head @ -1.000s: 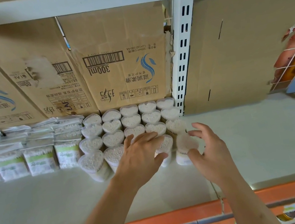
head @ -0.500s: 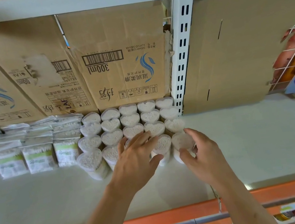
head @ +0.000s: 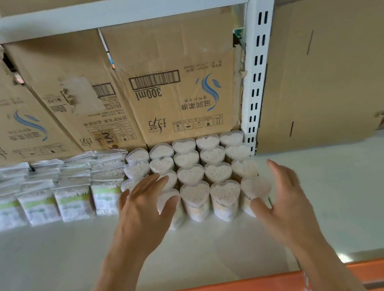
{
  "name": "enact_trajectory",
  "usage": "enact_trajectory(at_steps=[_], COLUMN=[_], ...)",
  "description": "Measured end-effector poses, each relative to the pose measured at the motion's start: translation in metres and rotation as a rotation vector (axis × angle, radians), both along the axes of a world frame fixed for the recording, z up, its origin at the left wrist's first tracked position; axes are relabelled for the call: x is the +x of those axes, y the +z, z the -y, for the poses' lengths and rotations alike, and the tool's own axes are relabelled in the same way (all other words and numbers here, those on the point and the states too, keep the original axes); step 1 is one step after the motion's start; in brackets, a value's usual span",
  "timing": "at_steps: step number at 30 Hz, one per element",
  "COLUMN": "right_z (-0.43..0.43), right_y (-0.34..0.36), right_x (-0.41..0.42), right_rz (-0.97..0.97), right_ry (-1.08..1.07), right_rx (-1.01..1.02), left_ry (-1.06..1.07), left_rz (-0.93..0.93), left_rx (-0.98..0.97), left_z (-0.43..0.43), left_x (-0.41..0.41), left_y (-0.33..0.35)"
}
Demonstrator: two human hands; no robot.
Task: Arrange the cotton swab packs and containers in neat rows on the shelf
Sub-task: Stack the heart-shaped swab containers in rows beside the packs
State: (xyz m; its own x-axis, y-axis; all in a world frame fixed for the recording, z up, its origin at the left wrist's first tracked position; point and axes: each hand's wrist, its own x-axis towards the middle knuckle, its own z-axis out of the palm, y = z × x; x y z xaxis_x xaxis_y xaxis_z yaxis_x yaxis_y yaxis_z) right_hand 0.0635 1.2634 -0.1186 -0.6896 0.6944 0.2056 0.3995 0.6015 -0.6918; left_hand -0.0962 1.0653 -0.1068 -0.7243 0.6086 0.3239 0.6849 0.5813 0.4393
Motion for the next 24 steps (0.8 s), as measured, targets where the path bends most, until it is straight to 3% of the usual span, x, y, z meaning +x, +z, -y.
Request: enact_trajectory(at_steps=[3, 6, 10, 17, 21, 24], right_z=[0.012, 0.026, 0.041, 0.057, 0.056, 0.050], right_y=[0.010, 0.016, 0.018, 0.022, 0.023, 0.021], right_x=[-0.014, -0.037, -0.065, -0.102, -0.121, -0.138], right_rz=[-0.094, -0.188, -0.053, 0.295, 0.313, 0.153], right_ry=[-0.071, 0.007, 0.179, 0.349, 0.355, 0.345], right_rx=[0.102, 0.198, 0.300, 0.269, 0.213, 0.252], left_ry=[0.041, 0.139, 0.244, 0.296, 0.243, 0.170], left_rz=[0.015, -0.010, -0.039, -0.019, -0.025, -0.015], left_rx=[0.002, -0.026, -0.085, -0.080, -0.055, -0.042], left_z=[0.012, 0.024, 0.038, 0.053, 0.048, 0.039], left_x=[-0.008, -0.009, -0.015, -0.038, -0.056, -0.070], left_y=[-0.001, 0.000, 0.002, 0.004, 0.012, 0.019])
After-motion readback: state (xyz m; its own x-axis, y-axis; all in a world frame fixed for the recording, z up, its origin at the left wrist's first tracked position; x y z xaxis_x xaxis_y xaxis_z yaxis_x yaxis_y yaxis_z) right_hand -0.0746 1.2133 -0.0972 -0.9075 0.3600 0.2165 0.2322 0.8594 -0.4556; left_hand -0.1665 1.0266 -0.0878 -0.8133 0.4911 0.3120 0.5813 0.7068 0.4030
